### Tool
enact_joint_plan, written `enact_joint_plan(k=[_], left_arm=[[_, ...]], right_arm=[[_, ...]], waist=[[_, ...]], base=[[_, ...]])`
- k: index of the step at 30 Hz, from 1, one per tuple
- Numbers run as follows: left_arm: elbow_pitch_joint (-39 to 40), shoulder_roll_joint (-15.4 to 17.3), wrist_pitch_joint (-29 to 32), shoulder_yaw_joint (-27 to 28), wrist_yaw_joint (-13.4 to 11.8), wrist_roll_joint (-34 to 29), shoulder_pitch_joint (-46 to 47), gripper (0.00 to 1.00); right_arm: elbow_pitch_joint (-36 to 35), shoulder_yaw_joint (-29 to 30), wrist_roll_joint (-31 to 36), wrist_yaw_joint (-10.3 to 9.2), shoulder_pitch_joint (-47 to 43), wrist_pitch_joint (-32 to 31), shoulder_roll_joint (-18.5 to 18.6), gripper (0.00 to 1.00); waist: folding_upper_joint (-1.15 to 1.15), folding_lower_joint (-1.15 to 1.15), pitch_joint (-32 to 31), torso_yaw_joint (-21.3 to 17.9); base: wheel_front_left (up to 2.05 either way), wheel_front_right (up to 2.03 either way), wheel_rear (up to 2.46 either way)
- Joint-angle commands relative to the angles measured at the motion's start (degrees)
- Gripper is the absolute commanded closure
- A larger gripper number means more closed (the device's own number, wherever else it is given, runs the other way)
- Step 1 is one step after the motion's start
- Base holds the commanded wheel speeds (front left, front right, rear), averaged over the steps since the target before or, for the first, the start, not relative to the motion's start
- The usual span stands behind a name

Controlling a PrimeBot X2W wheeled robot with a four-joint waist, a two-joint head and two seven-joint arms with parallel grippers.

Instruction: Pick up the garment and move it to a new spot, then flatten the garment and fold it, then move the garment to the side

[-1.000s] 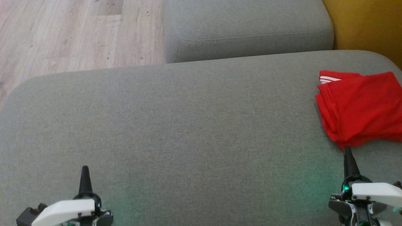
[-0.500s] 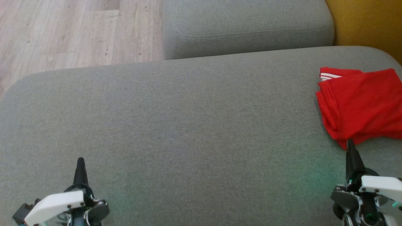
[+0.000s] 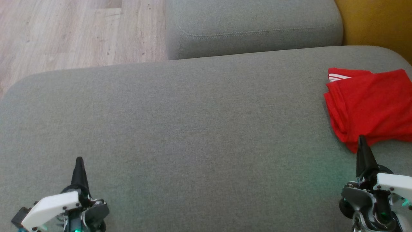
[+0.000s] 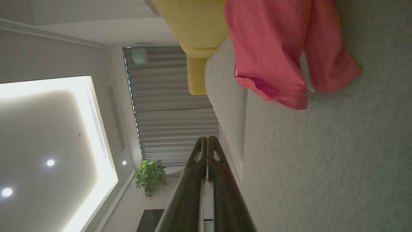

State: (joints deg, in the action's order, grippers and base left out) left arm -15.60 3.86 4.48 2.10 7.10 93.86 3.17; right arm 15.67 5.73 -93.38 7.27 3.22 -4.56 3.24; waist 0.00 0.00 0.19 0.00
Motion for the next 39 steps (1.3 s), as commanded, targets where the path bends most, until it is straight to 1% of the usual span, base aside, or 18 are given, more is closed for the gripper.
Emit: enact_joint_plan(k=[1,39], left_arm=[[1.6,0.5,0.3,2.3,0.4,0.1,2.8,1.00],[1.6,0.0,1.0,3.1,0.4,-0.6,2.9,1.00]], right_arm=[[-1.8,-1.1,-0.3,0.22,2.8,-0.4,1.0,1.00],[-1.7,-0.3,0.3,0.22,2.9,-1.0,0.5,1.00]], waist=[[0.00,0.00,0.0,0.0],[0.00,0.00,0.0,0.0]], base=[[0.00,0.00,0.00],[0.00,0.00,0.00]])
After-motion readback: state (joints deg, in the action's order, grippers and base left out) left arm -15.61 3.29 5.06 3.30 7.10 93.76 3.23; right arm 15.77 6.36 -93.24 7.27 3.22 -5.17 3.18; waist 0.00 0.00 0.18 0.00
